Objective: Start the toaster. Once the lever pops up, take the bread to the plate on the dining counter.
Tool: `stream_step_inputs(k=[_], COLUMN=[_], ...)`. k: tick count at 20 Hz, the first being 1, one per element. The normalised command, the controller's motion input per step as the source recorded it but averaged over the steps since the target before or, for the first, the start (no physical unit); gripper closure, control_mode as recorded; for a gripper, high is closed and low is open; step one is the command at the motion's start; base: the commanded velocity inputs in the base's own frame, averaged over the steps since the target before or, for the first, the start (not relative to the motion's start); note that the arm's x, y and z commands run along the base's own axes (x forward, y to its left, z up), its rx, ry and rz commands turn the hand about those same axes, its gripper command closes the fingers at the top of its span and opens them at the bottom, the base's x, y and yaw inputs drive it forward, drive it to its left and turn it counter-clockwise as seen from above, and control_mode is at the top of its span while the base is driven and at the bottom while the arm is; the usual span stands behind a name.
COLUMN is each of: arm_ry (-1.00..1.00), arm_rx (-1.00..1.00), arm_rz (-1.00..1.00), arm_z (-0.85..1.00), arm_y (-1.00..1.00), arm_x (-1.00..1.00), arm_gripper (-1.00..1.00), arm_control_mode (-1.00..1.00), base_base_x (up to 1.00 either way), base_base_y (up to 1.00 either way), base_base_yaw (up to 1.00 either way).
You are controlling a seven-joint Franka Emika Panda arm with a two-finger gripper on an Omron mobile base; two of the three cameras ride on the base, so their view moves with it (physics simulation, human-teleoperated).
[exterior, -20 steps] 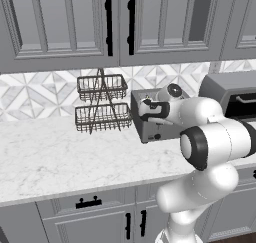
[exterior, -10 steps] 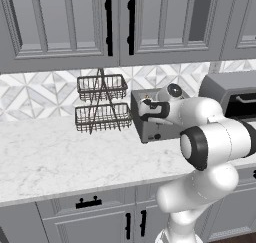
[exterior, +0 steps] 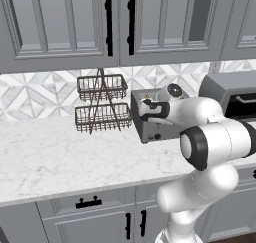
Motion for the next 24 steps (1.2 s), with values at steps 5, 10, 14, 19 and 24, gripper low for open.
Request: stream_step_inputs(k=[5, 10, 14, 19, 24], arm_ry=[0.0, 0.0, 0.0, 0.0, 0.0], arm_rx=[0.0, 0.0, 0.0, 0.0, 0.0], arm_rz=[0.0, 0.0, 0.0, 0.0, 0.0], arm_z=[0.0, 0.0, 0.0, 0.0, 0.0], arm_y=[0.0, 0.0, 0.0, 0.0, 0.0], arm_x=[0.0, 0.0, 0.0, 0.0, 0.0], arm_gripper=[-1.0, -1.0, -1.0, -1.0, -1.0], arm_control_mode=[-1.0, -1.0, -1.0, -1.0, -1.0], base_base_x=[0.0, 0.0, 0.0, 0.0, 0.0], base_base_y=[0.0, 0.0, 0.0, 0.0, 0.0], base_base_yaw=[0.0, 0.0, 0.0, 0.0, 0.0])
